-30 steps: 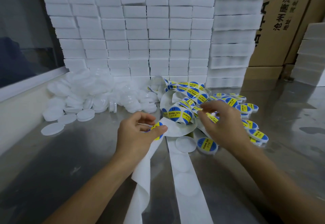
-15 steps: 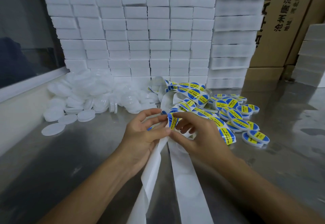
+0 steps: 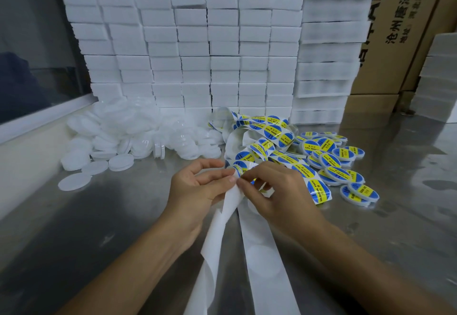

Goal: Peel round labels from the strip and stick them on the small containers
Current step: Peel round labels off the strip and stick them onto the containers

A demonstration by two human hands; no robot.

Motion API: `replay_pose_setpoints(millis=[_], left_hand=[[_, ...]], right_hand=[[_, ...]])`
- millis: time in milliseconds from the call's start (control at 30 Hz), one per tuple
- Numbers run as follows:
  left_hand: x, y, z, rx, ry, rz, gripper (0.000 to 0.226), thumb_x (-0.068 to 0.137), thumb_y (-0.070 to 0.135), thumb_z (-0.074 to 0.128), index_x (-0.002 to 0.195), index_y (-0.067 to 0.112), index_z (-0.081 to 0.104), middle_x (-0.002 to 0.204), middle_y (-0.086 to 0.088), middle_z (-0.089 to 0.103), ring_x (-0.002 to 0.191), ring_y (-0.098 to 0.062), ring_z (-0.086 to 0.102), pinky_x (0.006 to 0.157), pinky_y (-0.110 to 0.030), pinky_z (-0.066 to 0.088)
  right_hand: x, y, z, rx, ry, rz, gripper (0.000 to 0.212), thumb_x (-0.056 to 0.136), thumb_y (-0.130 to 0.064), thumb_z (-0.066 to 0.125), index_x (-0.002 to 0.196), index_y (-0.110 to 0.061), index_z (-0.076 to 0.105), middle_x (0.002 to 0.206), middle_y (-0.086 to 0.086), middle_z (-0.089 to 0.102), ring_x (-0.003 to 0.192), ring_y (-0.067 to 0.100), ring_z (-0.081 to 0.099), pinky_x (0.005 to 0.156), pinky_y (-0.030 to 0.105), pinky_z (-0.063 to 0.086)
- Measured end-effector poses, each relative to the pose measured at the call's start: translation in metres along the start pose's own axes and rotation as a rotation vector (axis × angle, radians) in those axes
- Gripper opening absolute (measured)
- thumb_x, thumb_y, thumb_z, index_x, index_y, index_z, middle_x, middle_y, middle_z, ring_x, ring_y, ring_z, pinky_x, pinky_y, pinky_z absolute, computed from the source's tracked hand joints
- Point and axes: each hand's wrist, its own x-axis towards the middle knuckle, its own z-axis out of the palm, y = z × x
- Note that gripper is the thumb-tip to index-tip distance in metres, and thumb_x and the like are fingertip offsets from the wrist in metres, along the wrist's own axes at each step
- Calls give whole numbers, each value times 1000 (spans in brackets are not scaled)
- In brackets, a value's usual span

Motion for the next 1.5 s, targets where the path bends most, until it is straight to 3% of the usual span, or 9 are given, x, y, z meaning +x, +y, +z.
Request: replay_pose_setpoints(millis=[100,333,533,667,833,1133,1333,1500], left_hand=[[0,0,1,25,-21,7,36,63,5,79,96,6,65,91,-13,76,81,-19,73,67,-25,57],[0,1,0,18,-39,19,43,56,12,79,97,6,65,92,-12,76,83,-19,74,68,-23,57],[1,-1,-2,11,-29,23,30,66,0,76,93,8,67,90,-12,76,81,-20,74,66,-23,57],[2,-2,-1,2,-8,34,33,53,9,80,84,13,71,87,-10,76,77,-17,73,64,-22,56],[4,-5,-3,76,15,46,29,74,-13,71,89,11,70,88,-7,76,79,-15,73,65,-21,55],[2,-4,-1,133,-6,80,28,75,-14,70,93,7,68,87,-5,77,78,-13,73,65,-19,55],[2,-2,0,133,-1,76,29,75,-17,68,87,10,69,86,-6,76,76,-14,73,63,-20,55],[3,-1,-4,157,15,64,31,76,-18,66,86,12,69,88,-7,76,74,-14,72,63,-22,56]], right_hand=[[0,-3,-2,-28,-5,-23,9,88,-22,71,86,-13,74,79,-6,67,64,3,57,57,32,51],[0,-6,-3,1,-19,-2,14,86,-26,73,90,-12,75,81,-4,68,65,7,61,60,37,52],[0,-6,-2,25,-25,12,10,87,-21,73,91,-12,75,81,-4,68,65,6,59,61,25,51],[0,-5,-2,32,-22,16,5,88,-16,72,89,-12,75,79,-4,67,64,3,56,62,19,48],[0,-3,-1,49,-34,56,4,88,-13,69,88,-13,73,81,-7,67,67,6,59,62,28,52],[0,-5,-4,-19,-4,18,6,87,-19,69,86,-14,72,81,-8,67,62,4,58,57,34,51],[2,-4,-4,5,35,25,5,86,-16,68,82,-13,71,76,-8,66,61,6,57,57,31,50],[4,3,-7,77,83,178,11,85,-10,70,76,-17,69,69,-12,66,58,8,61,56,23,51]])
